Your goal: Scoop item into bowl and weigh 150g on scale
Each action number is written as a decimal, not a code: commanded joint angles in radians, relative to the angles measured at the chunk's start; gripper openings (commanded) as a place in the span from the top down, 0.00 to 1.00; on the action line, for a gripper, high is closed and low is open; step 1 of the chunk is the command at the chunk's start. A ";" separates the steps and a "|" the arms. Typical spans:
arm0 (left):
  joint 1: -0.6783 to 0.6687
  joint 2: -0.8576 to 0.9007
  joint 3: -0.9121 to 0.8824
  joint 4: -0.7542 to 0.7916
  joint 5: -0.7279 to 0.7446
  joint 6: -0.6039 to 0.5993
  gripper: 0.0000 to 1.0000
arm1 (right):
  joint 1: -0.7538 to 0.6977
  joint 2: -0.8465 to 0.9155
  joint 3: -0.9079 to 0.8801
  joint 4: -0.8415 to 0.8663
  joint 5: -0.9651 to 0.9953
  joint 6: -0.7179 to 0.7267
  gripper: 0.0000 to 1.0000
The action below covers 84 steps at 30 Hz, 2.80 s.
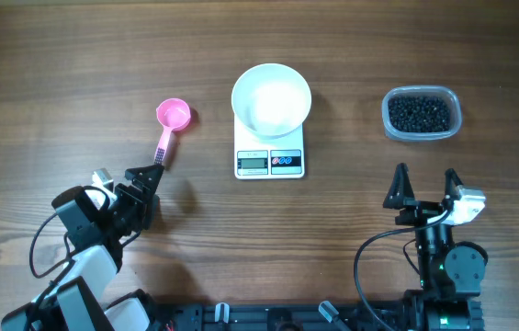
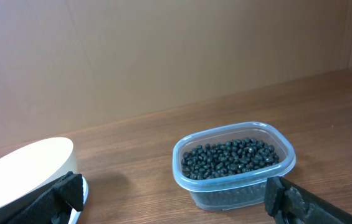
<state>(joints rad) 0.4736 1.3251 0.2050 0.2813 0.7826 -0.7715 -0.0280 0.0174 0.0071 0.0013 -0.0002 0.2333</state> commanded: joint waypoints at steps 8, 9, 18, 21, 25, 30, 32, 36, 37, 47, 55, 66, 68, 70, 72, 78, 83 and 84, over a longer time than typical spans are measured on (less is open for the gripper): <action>0.006 0.017 -0.005 -0.016 -0.077 0.005 0.00 | -0.003 -0.010 -0.002 0.005 -0.002 0.003 0.00; 0.006 0.017 -0.005 -0.016 -0.077 0.005 0.00 | -0.003 -0.010 -0.002 0.005 -0.002 0.003 0.00; 0.006 0.017 -0.005 -0.024 -0.077 0.005 0.00 | -0.003 -0.010 -0.002 0.005 -0.002 0.003 0.00; 0.006 0.017 -0.005 -0.023 -0.077 0.005 0.00 | -0.003 -0.010 -0.002 0.005 -0.002 0.003 0.00; 0.006 0.017 -0.005 -0.023 -0.086 0.005 0.00 | -0.003 -0.010 -0.002 0.005 -0.002 0.003 0.00; 0.006 0.017 -0.005 -0.011 -0.111 0.005 0.00 | -0.003 -0.010 -0.002 0.005 -0.002 0.003 0.00; 0.006 0.017 -0.005 -0.003 -0.112 0.001 0.00 | -0.003 -0.010 -0.002 0.005 -0.002 0.003 0.00; 0.003 0.017 -0.005 0.000 -0.116 0.000 0.00 | -0.003 -0.010 -0.002 0.005 -0.002 0.003 0.00; -0.003 0.017 -0.005 0.001 -0.124 -0.003 0.00 | -0.003 -0.010 -0.002 0.005 -0.002 0.003 0.00; -0.079 0.047 -0.005 0.135 -0.212 -0.103 0.00 | -0.003 -0.010 -0.002 0.005 -0.002 0.003 0.00; -0.079 0.133 -0.005 0.216 -0.222 -0.135 0.00 | -0.003 -0.010 -0.002 0.005 -0.002 0.003 0.00; -0.079 0.257 -0.002 0.352 -0.140 -0.161 0.00 | -0.003 -0.010 -0.002 0.005 -0.002 0.003 0.00; -0.079 0.261 -0.002 0.372 -0.139 -0.161 0.00 | -0.003 -0.010 -0.002 0.005 -0.002 0.003 0.00; -0.079 0.261 -0.001 0.396 -0.139 -0.164 0.00 | -0.003 -0.010 -0.002 0.005 -0.002 0.003 0.00; -0.079 0.261 -0.001 0.411 -0.142 -0.179 0.00 | -0.003 -0.010 -0.002 0.005 -0.002 0.003 0.00; -0.079 0.262 -0.001 0.438 -0.145 -0.180 0.00 | -0.003 -0.010 -0.002 0.005 -0.002 0.003 0.00; -0.079 0.262 -0.001 0.440 -0.175 -0.180 0.00 | -0.003 -0.010 -0.002 0.005 -0.002 0.003 0.00; -0.079 0.262 -0.001 0.445 -0.175 -0.180 0.00 | -0.003 -0.010 -0.002 0.005 -0.002 0.003 0.00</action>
<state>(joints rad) 0.3996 1.5635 0.2226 0.7315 0.6617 -0.9463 -0.0280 0.0174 0.0071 0.0013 -0.0002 0.2333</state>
